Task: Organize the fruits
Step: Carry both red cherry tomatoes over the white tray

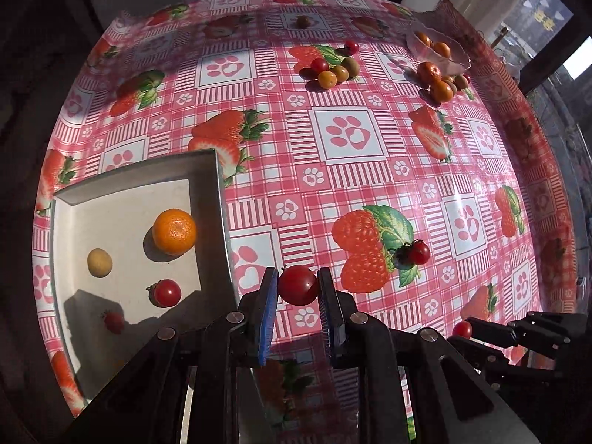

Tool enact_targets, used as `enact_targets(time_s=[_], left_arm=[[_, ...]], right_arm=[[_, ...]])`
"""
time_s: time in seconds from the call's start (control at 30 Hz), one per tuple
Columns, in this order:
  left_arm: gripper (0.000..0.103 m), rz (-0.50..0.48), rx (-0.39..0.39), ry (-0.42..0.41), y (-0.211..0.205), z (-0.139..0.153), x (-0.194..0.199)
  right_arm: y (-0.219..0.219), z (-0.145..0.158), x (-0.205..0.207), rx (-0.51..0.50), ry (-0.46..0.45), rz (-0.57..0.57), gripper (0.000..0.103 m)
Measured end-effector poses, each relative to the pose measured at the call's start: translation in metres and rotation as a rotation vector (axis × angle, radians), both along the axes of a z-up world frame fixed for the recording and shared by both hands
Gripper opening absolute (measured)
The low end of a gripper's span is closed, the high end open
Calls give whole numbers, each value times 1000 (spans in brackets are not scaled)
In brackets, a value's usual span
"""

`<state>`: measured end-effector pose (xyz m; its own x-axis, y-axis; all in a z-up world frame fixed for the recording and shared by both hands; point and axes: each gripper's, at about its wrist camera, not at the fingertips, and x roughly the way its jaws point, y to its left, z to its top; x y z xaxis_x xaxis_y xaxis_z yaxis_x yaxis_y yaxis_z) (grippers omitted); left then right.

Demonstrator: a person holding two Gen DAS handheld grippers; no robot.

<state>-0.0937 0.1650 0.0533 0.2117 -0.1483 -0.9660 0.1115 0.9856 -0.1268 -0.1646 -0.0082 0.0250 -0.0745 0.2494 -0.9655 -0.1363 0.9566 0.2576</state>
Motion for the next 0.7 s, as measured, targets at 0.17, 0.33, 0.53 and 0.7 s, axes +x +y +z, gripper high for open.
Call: enact_targets(time_s=[0.17,0.33,0.53,0.7], left_arm=[[23,71,-1,-4,31,1,-11],[23,138,-1,-14,62,4,-20],[23,201,5,-22,94,5,-29],[23,249,4,-21,116,2,-35]], right_arm=[[25,19,28,7,-19,61,24],[56,27,37,17,-39,120,24],[91,33,47,38,-47,176,24],[119,36,54,48,-52,225,24]])
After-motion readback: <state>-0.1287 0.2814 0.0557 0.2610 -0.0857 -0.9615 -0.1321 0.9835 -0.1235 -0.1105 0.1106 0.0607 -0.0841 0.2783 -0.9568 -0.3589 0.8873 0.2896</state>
